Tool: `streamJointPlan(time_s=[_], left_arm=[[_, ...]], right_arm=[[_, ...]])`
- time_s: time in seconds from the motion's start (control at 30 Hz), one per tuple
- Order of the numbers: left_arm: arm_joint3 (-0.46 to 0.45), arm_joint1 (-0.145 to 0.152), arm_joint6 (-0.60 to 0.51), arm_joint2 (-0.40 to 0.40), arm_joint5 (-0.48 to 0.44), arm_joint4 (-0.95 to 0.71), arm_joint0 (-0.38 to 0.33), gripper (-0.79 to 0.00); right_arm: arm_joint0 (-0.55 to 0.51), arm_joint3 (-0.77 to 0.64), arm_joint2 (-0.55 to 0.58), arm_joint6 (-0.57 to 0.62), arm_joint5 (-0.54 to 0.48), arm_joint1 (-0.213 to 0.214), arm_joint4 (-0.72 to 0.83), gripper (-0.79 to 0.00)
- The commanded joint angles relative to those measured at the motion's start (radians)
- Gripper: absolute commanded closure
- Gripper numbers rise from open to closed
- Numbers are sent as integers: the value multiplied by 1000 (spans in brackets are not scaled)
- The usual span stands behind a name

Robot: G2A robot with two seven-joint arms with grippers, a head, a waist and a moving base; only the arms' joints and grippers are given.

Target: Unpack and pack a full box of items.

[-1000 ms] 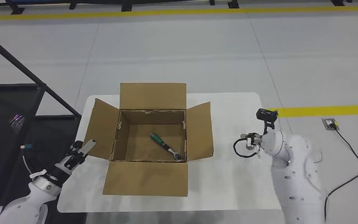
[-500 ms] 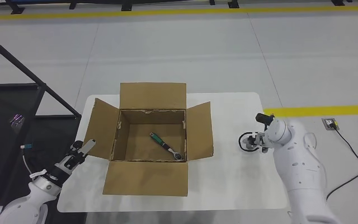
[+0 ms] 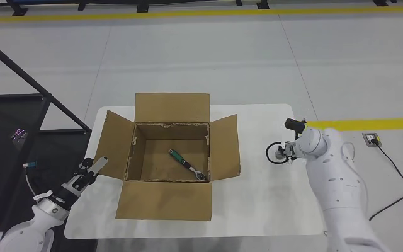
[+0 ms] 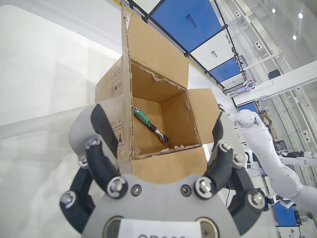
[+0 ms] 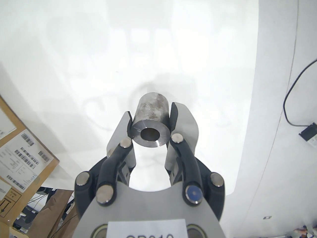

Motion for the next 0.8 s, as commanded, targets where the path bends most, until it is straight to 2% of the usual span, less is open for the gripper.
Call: streamJointPlan(time_s=[0.0, 0.07, 0.2, 0.3, 0.4, 0.5, 0.57, 0.77], left_arm=[[0, 0, 0, 0, 0, 0, 0, -785], [0, 0, 0, 0, 0, 0, 0, -785], [0, 0, 0, 0, 0, 0, 0, -785], [0, 0, 0, 0, 0, 0, 0, -785], [0, 0, 0, 0, 0, 0, 0, -785], [0, 0, 0, 0, 0, 0, 0, -785], [0, 0, 0, 0, 0, 0, 0, -785], [0, 0, 0, 0, 0, 0, 0, -785]], right_arm=[[-46, -175, -24, 24, 28, -3, -14, 0], [-124, -423, -64, 67, 76, -6, -50, 0], [-208, -726, -153, 106, 140, -13, -129, 0], [-227, -872, -236, 78, 158, -22, -158, 0], [-221, -953, -337, 39, 146, -34, -179, 0], [-180, -955, -458, 29, 120, -51, -200, 0], [-125, -904, -537, 35, 96, -67, -193, 0], [106, -560, -751, 42, 70, -149, -73, 0]])
